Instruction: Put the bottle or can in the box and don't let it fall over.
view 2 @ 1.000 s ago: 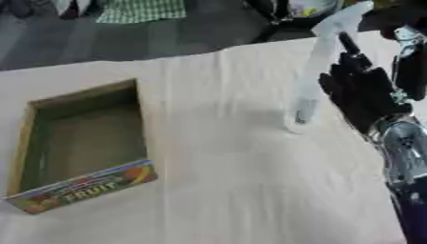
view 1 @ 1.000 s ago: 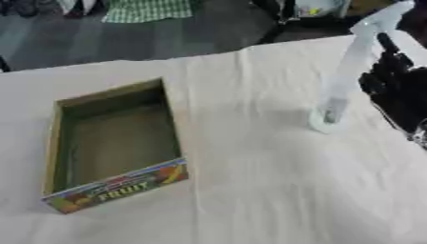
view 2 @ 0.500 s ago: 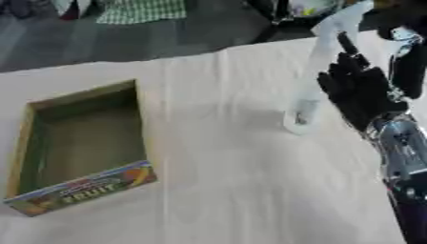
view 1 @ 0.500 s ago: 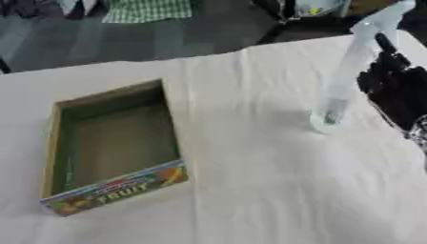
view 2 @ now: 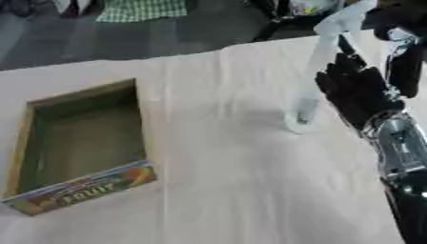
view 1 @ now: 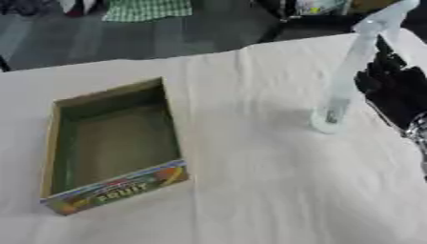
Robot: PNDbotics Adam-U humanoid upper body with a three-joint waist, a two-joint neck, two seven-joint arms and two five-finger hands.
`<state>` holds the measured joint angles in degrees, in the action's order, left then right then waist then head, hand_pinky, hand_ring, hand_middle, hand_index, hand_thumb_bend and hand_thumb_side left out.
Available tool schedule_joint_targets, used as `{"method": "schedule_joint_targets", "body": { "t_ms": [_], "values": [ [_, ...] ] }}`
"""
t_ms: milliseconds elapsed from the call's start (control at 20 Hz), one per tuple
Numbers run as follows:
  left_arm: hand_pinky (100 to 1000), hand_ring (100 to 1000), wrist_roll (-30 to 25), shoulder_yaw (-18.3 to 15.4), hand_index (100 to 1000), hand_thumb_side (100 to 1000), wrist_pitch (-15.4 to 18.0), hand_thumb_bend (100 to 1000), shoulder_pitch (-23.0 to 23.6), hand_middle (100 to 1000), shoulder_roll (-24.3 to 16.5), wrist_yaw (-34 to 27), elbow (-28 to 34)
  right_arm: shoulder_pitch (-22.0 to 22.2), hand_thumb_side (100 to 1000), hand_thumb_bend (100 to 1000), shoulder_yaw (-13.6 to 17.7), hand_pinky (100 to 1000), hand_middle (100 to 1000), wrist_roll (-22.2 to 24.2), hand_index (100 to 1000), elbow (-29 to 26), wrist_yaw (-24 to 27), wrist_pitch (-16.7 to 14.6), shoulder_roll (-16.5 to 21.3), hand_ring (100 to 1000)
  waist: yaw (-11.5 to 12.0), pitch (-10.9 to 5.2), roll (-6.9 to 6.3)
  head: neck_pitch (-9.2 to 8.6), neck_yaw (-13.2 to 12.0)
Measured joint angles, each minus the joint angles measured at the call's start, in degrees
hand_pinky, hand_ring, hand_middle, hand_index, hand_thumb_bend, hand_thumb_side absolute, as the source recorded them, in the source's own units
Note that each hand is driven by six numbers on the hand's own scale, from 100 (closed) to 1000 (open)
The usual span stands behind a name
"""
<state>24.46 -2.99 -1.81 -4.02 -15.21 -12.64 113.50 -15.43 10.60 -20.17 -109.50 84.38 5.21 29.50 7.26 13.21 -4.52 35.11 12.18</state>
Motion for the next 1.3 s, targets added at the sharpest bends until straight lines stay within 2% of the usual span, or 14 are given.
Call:
{"method": "schedule_joint_targets", "body": {
  "t_ms": [1300],
  "values": [
    [732, 864, -0.25, 0.32, 737, 608, -0.20, 758, -0.03, 770, 0.16, -0.01, 0.00, -4.28, 789, 100, 0.32, 100, 159, 1.34, 968, 1.54, 3.89, -1.09, 2.08, 100, 0.15, 0.37, 0.02, -0.51, 0.07]
  ]
}}
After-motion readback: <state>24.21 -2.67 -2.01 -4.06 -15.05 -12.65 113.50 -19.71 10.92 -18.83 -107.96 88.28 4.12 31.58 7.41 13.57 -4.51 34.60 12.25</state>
